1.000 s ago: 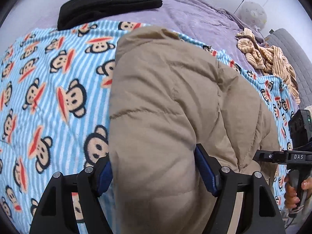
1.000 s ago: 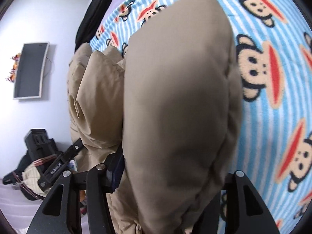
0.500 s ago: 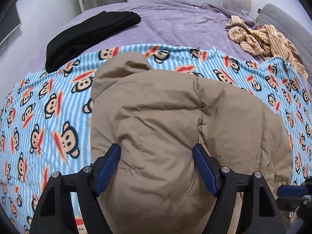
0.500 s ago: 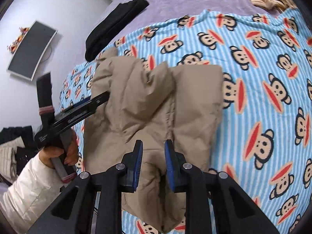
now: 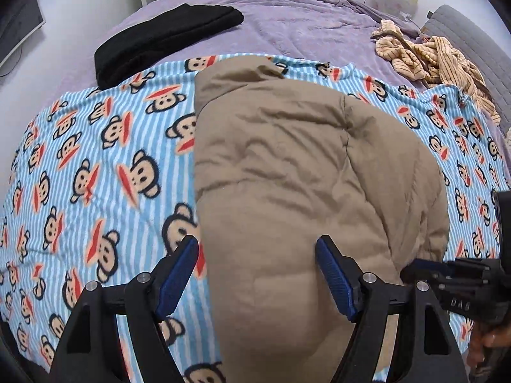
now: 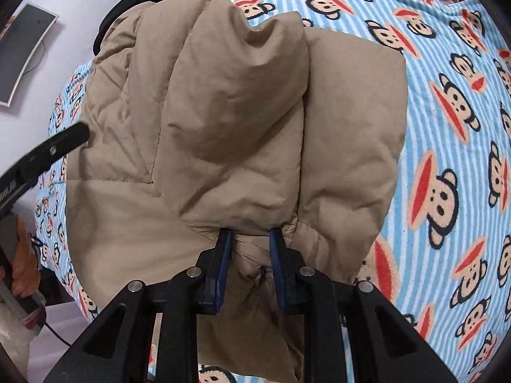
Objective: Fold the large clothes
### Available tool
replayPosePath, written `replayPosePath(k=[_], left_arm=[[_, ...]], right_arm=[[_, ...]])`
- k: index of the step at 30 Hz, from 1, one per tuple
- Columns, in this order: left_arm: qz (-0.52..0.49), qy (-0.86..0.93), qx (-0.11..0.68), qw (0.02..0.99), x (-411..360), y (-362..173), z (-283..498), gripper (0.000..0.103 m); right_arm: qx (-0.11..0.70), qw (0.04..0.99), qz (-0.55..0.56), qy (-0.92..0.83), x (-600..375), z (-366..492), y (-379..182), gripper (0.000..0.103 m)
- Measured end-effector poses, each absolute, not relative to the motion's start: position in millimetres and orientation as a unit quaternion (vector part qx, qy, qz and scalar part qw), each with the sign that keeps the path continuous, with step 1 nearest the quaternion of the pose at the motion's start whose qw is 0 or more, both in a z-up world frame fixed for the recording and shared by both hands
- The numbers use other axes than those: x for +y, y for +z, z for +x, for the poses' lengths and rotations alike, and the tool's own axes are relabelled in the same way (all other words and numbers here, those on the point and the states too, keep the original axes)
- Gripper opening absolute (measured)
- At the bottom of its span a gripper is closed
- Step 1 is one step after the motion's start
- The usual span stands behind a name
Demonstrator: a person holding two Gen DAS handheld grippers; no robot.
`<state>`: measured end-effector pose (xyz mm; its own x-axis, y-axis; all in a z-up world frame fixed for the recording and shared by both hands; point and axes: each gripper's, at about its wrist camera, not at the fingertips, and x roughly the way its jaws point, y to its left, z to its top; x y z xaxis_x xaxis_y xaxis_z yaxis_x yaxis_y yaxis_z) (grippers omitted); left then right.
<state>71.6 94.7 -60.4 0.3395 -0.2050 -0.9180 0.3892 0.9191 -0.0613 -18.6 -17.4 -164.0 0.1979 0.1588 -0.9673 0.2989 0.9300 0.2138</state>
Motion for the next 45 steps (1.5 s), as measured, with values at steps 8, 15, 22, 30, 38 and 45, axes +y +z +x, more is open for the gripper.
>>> replayPosePath(k=[8, 15, 22, 30, 38, 45], left_arm=[[0.067, -0.178, 0.575, 0.796, 128.5, -74.3, 31.2, 0.077], [0.056, -0.194, 0.583, 0.787, 135.7, -78.6, 26.2, 0.077], [0.062, -0.197, 0.586, 0.784, 138.7, -74.3, 20.6, 0.077], [0.062, -0.189, 0.588, 0.784, 142.0, -67.6, 8.1, 0.077], [0.059, -0.167, 0.574, 0.799, 141.3, -40.2, -16.3, 0.084], [0.054, -0.138, 0.57, 0.808, 132.0, -23.2, -45.3, 0.103]], right_arm=[[0.617, 0.762, 0.18, -0.074, -8.2, -28.3, -145.6, 0.028], [0.612, 0.763, 0.181, -0.106, 7.4, -54.6, -124.4, 0.028], [0.618, 0.751, 0.199, -0.124, 14.5, -76.0, -123.6, 0.028], [0.625, 0.749, 0.185, -0.114, 20.5, -74.7, -118.5, 0.031], [0.621, 0.754, 0.193, -0.092, 19.6, -87.3, -105.3, 0.036], [0.615, 0.762, 0.192, -0.067, 14.6, -112.7, -85.3, 0.04]])
